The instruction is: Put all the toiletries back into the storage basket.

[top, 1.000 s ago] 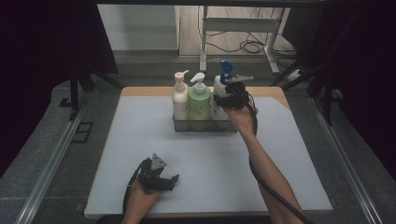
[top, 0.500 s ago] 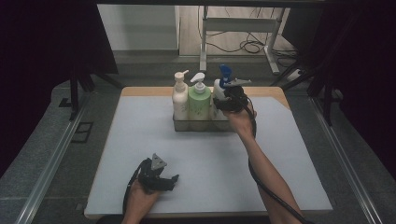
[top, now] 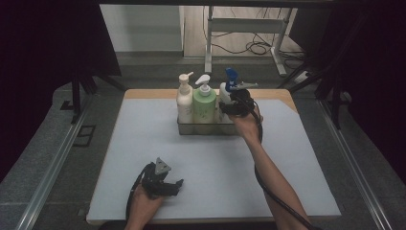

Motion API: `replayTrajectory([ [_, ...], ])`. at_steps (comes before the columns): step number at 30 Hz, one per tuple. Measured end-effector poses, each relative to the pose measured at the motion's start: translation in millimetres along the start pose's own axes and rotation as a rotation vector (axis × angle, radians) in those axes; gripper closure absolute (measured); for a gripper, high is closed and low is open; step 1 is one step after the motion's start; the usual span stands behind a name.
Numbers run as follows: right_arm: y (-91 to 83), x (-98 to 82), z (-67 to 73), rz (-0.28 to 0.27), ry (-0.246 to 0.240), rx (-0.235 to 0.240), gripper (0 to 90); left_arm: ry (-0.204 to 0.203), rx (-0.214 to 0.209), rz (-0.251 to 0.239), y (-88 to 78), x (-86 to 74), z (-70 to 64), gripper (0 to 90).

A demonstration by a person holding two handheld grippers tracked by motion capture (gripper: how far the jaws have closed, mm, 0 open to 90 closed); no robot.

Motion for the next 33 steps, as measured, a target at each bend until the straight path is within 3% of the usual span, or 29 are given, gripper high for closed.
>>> replayTrajectory([
  [9, 0.8, 0.3, -3.8, 0.015, 0.024, 0.017, 29.8, 0.000, 0.000, 0.000, 0.0, 0.0, 0.0, 12.3],
  [16, -2.9, 2.1, -1.3, 0.009, 0.008, 0.029, 19.9, 0.001, 0.000, 0.001, -0.1, -0.1, 0.0, 12.3],
  [33, -24.6, -12.7, -0.5, 0.015, -0.036, 0.096, 16.3, 0.001, 0.000, 0.000, 0.0, 0.0, 0.0, 12.3],
])
Point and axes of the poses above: each handheld gripper's, and its own axes: y roughly forward along the jaws, x roughly out of its top, z roughly to its left, the point moved 9 cm from there along y, roughly forward along the jaws, and after that the axes turned 10 degrees about -z, right-handed, at the moved point
